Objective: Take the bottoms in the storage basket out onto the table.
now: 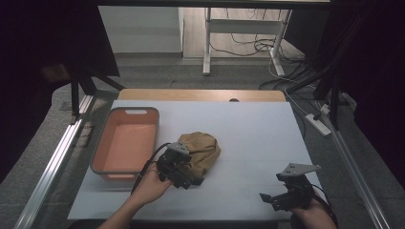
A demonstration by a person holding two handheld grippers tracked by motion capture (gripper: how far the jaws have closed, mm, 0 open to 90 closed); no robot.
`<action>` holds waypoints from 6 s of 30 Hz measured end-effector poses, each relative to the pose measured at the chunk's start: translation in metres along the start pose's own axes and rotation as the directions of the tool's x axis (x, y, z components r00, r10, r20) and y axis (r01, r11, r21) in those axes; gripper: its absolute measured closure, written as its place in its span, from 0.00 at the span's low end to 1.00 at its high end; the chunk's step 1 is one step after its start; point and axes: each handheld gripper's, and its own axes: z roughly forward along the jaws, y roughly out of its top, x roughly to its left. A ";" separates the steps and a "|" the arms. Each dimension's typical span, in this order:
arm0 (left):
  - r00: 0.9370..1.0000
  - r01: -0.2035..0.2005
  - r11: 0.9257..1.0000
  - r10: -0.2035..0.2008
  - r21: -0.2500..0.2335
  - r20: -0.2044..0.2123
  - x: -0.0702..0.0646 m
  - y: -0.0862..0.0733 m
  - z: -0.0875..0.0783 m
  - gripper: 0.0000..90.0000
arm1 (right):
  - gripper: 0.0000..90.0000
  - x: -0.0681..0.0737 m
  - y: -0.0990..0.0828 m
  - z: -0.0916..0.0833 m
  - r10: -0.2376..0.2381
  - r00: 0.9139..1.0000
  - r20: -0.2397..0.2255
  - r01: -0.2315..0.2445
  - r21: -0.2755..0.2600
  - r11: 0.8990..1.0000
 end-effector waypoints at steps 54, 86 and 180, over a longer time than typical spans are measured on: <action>0.996 0.070 0.993 -0.075 -0.091 -0.047 -0.012 -0.045 -0.050 0.00 | 0.05 -0.001 0.000 -0.001 0.005 1.000 -0.008 -0.005 -0.013 1.000; 0.979 0.137 0.978 -0.158 -0.158 -0.125 -0.016 -0.083 -0.088 0.00 | 0.05 -0.001 0.000 -0.001 0.012 1.000 -0.008 -0.012 -0.020 1.000; 0.900 0.246 0.959 -0.279 -0.137 -0.334 -0.020 -0.155 -0.142 0.00 | 0.02 -0.004 0.000 -0.002 0.044 0.999 -0.005 -0.044 -0.030 0.999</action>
